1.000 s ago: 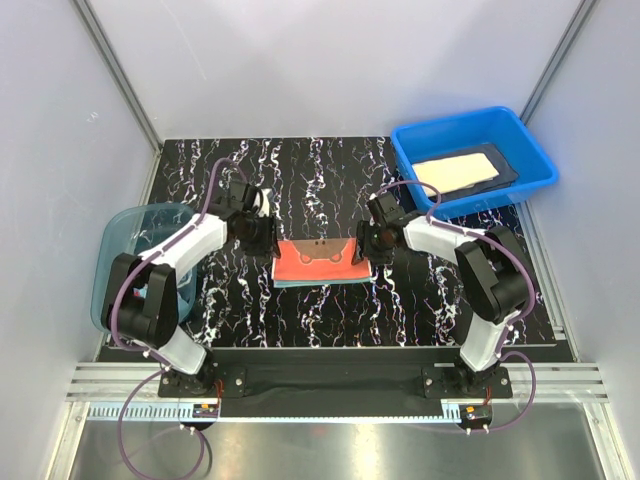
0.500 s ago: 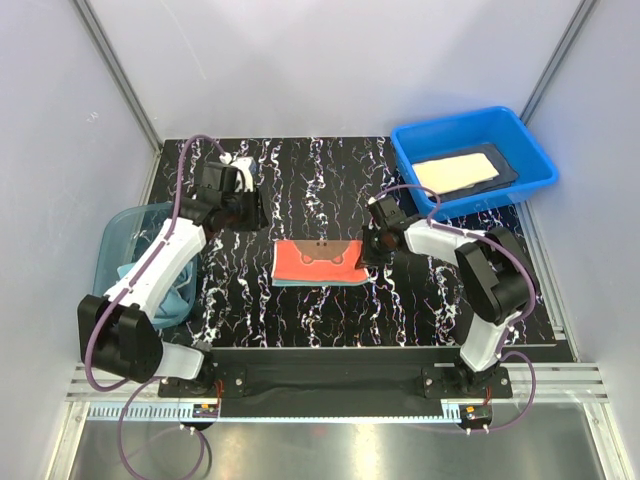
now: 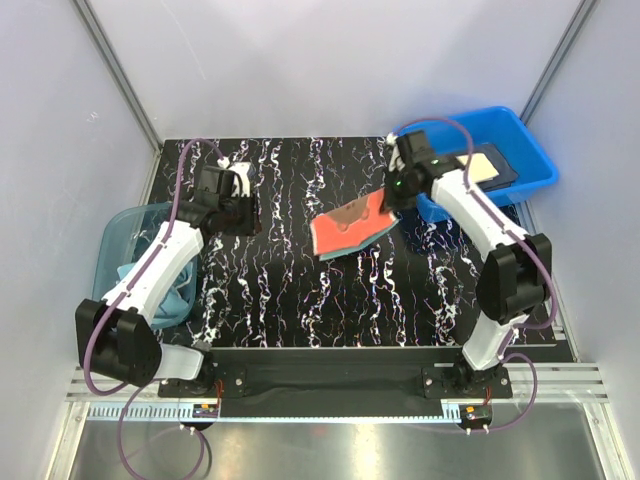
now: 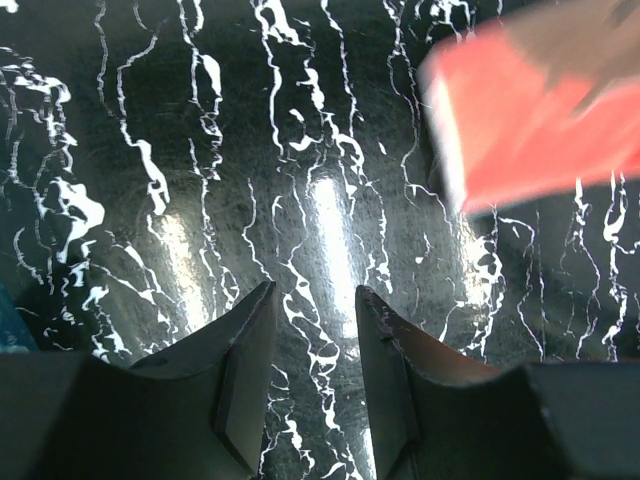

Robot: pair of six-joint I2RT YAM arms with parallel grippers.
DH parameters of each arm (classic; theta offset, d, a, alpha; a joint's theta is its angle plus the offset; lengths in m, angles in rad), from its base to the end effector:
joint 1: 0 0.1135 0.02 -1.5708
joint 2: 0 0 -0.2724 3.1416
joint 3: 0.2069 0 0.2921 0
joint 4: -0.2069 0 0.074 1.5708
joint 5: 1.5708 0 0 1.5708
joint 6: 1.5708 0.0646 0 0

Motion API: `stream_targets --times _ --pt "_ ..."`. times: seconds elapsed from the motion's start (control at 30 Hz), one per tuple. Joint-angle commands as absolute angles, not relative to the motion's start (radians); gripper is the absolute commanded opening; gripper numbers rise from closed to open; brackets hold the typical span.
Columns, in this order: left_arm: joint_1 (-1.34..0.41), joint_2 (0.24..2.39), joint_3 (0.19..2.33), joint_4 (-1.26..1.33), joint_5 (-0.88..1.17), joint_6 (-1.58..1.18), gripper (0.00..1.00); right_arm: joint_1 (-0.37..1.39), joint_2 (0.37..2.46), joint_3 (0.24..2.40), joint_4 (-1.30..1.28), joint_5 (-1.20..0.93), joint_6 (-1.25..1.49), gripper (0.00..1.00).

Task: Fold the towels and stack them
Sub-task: Neatly place the folded towel into the bin

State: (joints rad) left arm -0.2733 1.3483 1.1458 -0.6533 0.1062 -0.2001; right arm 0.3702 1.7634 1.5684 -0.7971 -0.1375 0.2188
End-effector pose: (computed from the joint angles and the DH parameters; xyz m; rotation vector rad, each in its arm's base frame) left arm 0.3281 -0.0991 0.2761 0.1382 2.4456 -0.3411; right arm 0.4067 0.1673 0.2688 -0.2497 2.5875 0.3958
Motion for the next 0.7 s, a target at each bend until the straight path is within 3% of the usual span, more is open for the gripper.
stream_targets --times 0.0,0.4,0.67 --pt "-0.267 1.322 1.132 -0.609 0.158 -0.187 0.42 0.272 1.801 1.751 -0.974 -0.097 0.054 0.0" --pt "-0.268 1.351 1.12 -0.575 0.279 -0.187 0.42 0.019 2.177 2.443 -1.215 -0.008 -0.228 0.0" --pt "-0.268 1.35 1.115 -0.568 0.299 -0.187 0.42 -0.09 2.255 2.493 -1.028 -0.011 -0.368 0.0"
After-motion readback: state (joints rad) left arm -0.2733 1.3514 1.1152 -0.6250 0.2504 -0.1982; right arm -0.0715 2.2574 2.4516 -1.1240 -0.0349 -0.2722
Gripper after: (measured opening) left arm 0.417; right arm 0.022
